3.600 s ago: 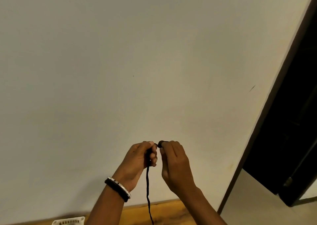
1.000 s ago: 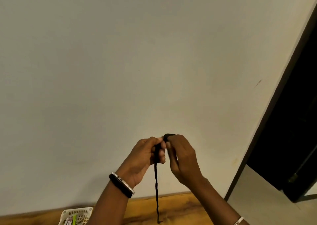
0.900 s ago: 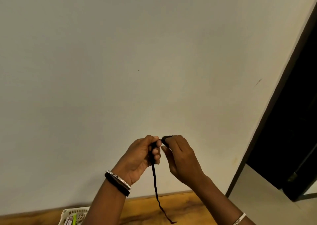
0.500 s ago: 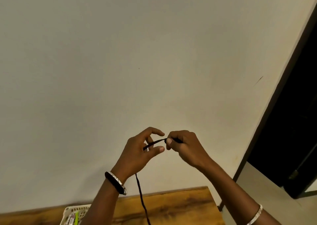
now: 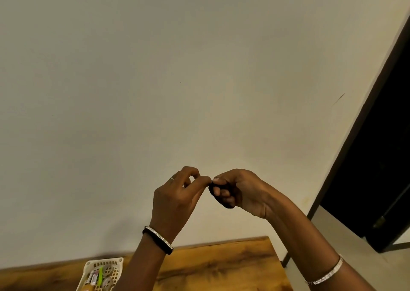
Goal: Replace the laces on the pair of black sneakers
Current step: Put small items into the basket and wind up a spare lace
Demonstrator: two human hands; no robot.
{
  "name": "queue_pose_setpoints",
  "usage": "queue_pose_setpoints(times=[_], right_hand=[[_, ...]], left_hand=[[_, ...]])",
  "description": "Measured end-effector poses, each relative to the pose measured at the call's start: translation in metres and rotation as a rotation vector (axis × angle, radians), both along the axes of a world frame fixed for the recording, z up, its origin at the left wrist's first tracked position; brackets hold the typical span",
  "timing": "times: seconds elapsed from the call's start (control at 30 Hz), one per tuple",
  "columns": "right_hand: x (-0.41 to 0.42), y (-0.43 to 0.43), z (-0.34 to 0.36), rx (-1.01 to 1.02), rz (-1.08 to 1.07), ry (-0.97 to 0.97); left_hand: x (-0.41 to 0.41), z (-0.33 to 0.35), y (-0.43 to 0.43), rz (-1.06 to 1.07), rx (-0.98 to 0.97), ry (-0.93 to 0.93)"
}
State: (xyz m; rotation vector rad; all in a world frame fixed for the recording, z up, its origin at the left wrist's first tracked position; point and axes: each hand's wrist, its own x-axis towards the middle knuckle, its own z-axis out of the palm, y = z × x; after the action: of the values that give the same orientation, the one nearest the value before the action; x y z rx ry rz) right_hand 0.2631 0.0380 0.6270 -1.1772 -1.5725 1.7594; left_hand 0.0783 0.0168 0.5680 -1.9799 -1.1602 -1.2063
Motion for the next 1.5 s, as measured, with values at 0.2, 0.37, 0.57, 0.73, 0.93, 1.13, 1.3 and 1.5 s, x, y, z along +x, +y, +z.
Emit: queue_pose_setpoints(times=[0.2,0.37,0.57,0.73,0.93,1.13,1.3,1.5], right_hand=[[-0.004,0.001,0.0,-0.03,-0.016,0.045],[-0.015,-0.002,-0.007,-0.013,-0.112,0.153],[-0.022,-0.003,-0.015,-0.05,-0.302,0.449],[-0.021,0.001,-0.011,0.069,-0.445,0.656],[-0.022,0.01,-0.028,0.46,-0.621,0.48],[-0.015,0.012,-0.057,1.209,-0.498,-0.129],[-0.009,0.007,-0.071,1.453,-0.226,-0.369],[-0.015,0.003,-0.053,1.151,-0.363,-0.263]], left_hand=[[0.003,-0.011,0.003,0.145,0.069,-0.022],[0.014,-0.016,0.008,0.091,-0.232,-0.344],[0.018,-0.019,0.004,-0.095,-0.663,-0.652],[0.024,-0.005,-0.007,-0.373,-1.153,-0.905],[0.021,0.013,-0.016,-0.504,-1.293,-0.991],[0.011,0.035,-0.017,-0.619,-1.256,-1.121],[-0.002,0.05,-0.016,-0.677,-1.26,-1.293],[-0.012,0.045,-0.007,-0.366,-1.095,-1.147]])
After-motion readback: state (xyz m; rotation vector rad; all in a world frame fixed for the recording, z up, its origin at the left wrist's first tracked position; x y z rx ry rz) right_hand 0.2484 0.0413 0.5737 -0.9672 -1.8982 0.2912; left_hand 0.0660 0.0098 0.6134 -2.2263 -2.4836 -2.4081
